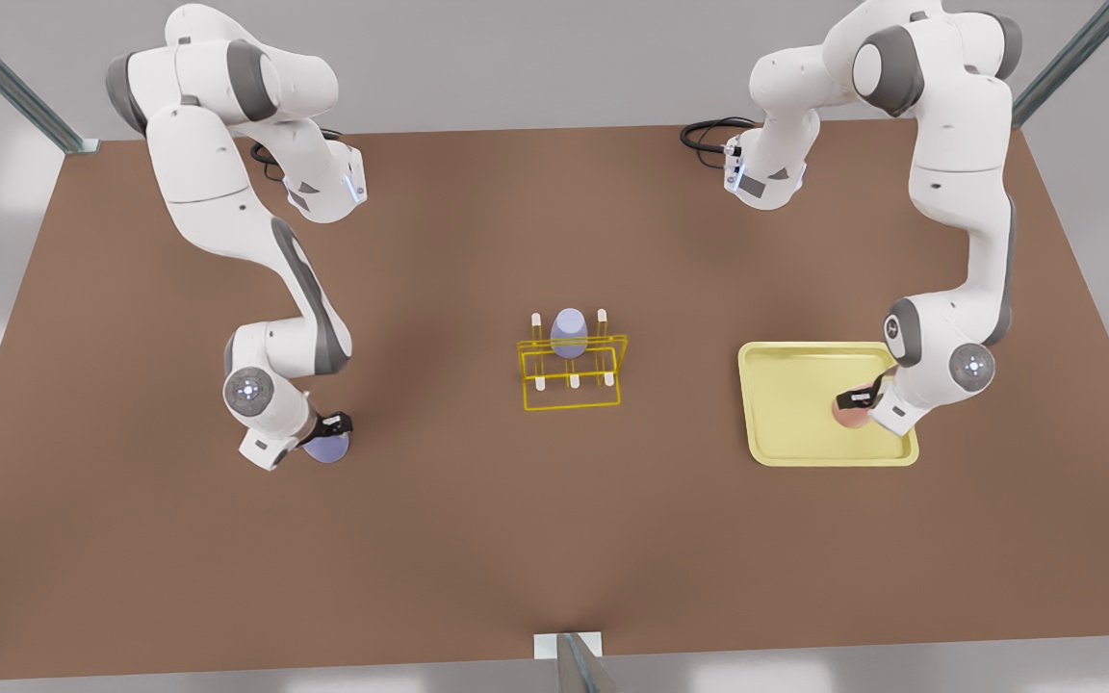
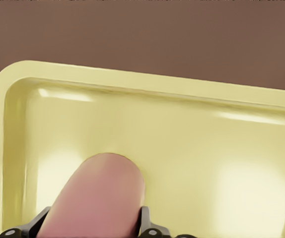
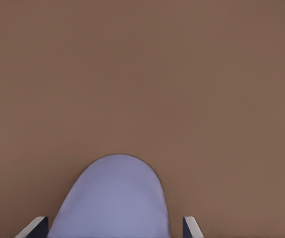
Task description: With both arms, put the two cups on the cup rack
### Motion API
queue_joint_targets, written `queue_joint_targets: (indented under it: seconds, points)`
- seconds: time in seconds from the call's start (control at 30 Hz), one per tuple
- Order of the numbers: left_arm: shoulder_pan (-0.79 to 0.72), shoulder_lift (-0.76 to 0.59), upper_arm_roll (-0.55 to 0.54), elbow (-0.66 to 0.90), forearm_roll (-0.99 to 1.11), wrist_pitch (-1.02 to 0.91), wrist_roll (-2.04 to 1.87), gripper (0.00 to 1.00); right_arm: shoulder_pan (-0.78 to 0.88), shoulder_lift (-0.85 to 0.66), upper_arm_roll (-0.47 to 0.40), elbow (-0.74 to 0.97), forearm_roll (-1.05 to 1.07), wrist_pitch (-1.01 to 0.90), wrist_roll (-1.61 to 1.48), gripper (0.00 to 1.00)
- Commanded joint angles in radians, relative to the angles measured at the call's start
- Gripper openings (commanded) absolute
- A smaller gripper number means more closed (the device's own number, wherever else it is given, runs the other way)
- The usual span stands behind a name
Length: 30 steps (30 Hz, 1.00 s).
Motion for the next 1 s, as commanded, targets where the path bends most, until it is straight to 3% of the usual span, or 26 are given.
queue_joint_targets:
  seconds: [0.0,0.17,0.23,0.3,0.4,0.47,0.53,0.67,0.8,0.97]
  points:
    - [0.001,-0.002,0.000,0.000,-0.004,0.000,0.033,0.83,0.000,0.004,0.000,0.001,0.002,0.020,-0.005,1.00]
    - [-0.007,-0.037,0.000,0.000,-0.005,-0.027,0.030,0.83,-0.001,0.004,0.000,0.004,0.002,0.020,-0.007,1.00]
    - [-0.027,-0.094,0.000,0.001,-0.005,-0.139,0.021,0.83,-0.001,0.004,0.000,0.005,0.002,0.020,-0.007,0.89]
    - [-0.053,-0.105,-0.001,0.008,-0.005,-0.191,-0.024,0.83,-0.001,0.005,0.000,0.007,0.002,0.018,-0.011,0.87]
    - [-0.078,-0.099,-0.038,0.113,-0.005,-0.332,-0.119,0.83,-0.001,0.005,0.000,0.008,0.002,0.018,-0.013,0.87]
    - [-0.079,-0.099,-0.121,0.184,-0.004,-0.414,-0.223,0.84,-0.001,0.004,0.000,0.010,0.002,0.018,-0.018,0.87]
    - [-0.082,-0.093,-0.228,0.229,-0.004,-0.434,-0.400,0.84,-0.001,0.004,0.000,0.011,0.000,0.017,-0.021,0.87]
    - [-0.183,-0.033,-0.308,0.370,-0.011,-0.478,-0.725,0.84,-0.001,0.004,0.000,0.015,0.002,0.015,-0.024,0.87]
    - [-0.292,0.053,-0.310,0.526,-0.037,-0.524,-0.947,0.84,-0.003,0.004,0.002,0.022,0.000,0.011,-0.024,0.87]
    - [-0.394,0.076,-0.311,0.594,-0.077,-0.573,-1.087,0.84,-0.003,-0.004,0.003,0.033,0.000,0.007,-0.031,0.87]
